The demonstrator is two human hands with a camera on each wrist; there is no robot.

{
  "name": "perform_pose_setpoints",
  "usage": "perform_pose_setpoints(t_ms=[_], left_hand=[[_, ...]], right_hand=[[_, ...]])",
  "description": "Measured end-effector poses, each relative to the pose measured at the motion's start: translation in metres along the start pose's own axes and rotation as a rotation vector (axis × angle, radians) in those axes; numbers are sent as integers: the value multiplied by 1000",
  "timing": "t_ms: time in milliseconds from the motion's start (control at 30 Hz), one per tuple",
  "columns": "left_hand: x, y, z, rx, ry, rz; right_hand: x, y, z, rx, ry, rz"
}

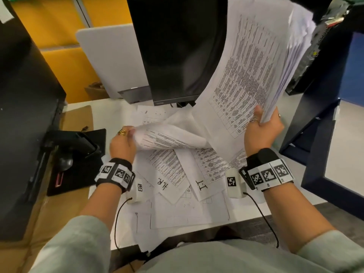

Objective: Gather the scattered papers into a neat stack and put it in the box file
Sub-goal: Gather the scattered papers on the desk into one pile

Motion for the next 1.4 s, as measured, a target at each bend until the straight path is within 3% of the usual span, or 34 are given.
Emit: perform_pose_setpoints(t_ms=[167,333,467,533,600,700,767,833,933,1100,1267,1400], left_hand=[[2,20,-41,5,339,91],[6,25,-61,176,571,-99],[12,22,-54,338,478,-408],[9,17,-51,279,569,-555],[-2,16,-38,138,594,-584],[-18,3,-18,313,459,-665],[-28,-15,-10,208,499,-603],[-42,-31,-4,-23,569,-445],[-57,-59,11,-147,499,-308],[-62,-82,23,-55,392,-366],[-39,-91,12,178,246,-448],[-33,-95,18,274,155,-497]], right_hand=[[1,-4,-11,91,-13,63],[-3,-16,-19,231,-98,14],[-5,-27,-24,402,-266,-67],[-6,-32,-28,498,-335,-89],[-6,-34,-35,549,-362,-104],[-6,-36,-39,567,-398,-114],[-5,-36,-39,575,-409,-114],[-5,-35,-34,566,-408,-113],[-6,-31,-16,505,-422,-111],[-4,-20,15,369,-439,-72],[2,-7,8,-45,-71,-25],[10,-14,-8,-56,-4,-63]])
Point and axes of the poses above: each hand's wrist, its own x-axis towards the middle knuckle, its own y-axis out of the back of the hand, z = x × y, the point moved 4 cm from there along x, towards the middle knuckle, and after that the axes turned 5 degrees about -z, right-handed, at the moved point
